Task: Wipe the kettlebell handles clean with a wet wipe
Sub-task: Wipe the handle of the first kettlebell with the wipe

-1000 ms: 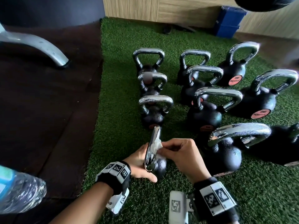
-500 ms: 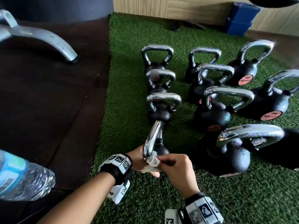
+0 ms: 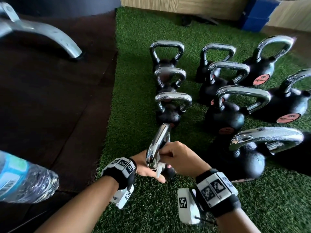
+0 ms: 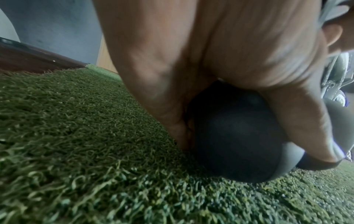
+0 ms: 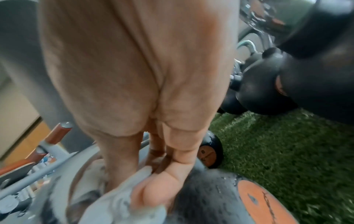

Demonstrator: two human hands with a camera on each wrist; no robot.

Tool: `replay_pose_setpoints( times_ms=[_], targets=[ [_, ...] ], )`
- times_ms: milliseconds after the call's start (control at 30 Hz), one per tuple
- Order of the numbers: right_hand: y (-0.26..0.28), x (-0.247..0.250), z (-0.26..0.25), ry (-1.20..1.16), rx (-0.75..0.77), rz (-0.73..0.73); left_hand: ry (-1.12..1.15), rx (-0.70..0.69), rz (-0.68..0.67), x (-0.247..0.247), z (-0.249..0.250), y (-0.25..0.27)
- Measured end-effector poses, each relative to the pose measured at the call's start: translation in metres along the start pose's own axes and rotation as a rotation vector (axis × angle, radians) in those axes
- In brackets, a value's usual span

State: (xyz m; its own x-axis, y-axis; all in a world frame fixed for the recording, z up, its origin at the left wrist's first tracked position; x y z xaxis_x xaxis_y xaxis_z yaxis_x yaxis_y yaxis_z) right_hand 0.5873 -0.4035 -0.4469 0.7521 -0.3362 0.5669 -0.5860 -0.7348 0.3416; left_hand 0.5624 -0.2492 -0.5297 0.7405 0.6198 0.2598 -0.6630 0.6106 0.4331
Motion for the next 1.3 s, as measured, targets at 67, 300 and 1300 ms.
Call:
replay_pose_setpoints(
  times_ms=[67,300,1300],
  targets=[
    [-0.002,0.002,0.003,-0.025,-0.012,-0.064,-0.016,0.003,0.001,-0.002,-0.002,0.000],
    [-0.004,-0.006,0.019,-0.308,0.000,-0.115,-0.003,-0.021,0.054,-0.007,-0.003,0.001],
    [0.009,-0.039,0.047,-1.103,0.148,0.711,-0.291,-0.140,0.134,-0.016,0.001,-0.012]
  ],
)
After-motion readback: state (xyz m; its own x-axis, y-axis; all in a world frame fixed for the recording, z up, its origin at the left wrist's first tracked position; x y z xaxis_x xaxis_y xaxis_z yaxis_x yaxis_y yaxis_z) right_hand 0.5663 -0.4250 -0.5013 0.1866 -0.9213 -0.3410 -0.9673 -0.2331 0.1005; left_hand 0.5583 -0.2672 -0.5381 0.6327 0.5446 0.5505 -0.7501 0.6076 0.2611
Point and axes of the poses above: each hand's wrist, its own y-axis away from the middle knuckle, its own x-axis out of the back of the hand, z = x × y, the point moved 2 cm from there along -y, towards the middle knuckle, and after that the axes turned 10 degrees about -z, right-handed, at the moved point
